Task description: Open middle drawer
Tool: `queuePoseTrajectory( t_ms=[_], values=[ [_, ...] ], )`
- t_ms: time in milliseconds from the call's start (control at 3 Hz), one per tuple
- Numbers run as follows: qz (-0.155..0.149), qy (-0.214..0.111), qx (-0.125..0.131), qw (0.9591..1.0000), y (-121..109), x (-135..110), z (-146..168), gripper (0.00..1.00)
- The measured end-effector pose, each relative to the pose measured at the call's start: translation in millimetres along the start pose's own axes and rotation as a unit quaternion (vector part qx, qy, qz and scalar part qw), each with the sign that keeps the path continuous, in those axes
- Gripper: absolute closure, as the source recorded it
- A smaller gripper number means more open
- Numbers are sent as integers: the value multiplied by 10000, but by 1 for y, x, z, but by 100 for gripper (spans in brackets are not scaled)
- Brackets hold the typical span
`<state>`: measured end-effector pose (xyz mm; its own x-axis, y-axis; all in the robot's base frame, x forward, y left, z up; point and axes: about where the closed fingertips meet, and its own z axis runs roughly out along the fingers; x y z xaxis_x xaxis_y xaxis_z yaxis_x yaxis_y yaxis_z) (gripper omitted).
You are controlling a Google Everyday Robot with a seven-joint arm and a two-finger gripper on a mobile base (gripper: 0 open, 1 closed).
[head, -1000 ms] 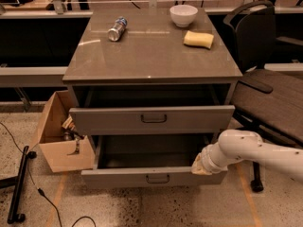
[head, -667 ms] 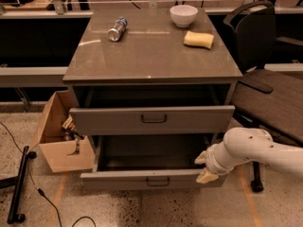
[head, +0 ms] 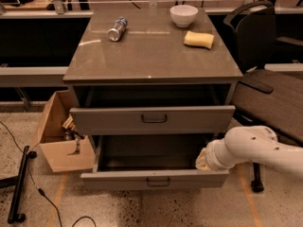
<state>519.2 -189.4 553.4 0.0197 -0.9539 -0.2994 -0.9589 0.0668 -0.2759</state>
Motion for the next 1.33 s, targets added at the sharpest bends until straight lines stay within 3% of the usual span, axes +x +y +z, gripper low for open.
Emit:
queuePoseTrajectory(
  t_ms=[333, 667, 1000, 1333],
  values=[
    [-139, -29, 262, 9996, -19, 1, 14, 100],
    [-277, -274, 474, 9981, -38, -2, 42, 100],
    [-359, -408, 485, 9973, -51, 2, 77, 100],
    [-246, -494, 307, 9980, -50, 7, 120, 100]
  ],
)
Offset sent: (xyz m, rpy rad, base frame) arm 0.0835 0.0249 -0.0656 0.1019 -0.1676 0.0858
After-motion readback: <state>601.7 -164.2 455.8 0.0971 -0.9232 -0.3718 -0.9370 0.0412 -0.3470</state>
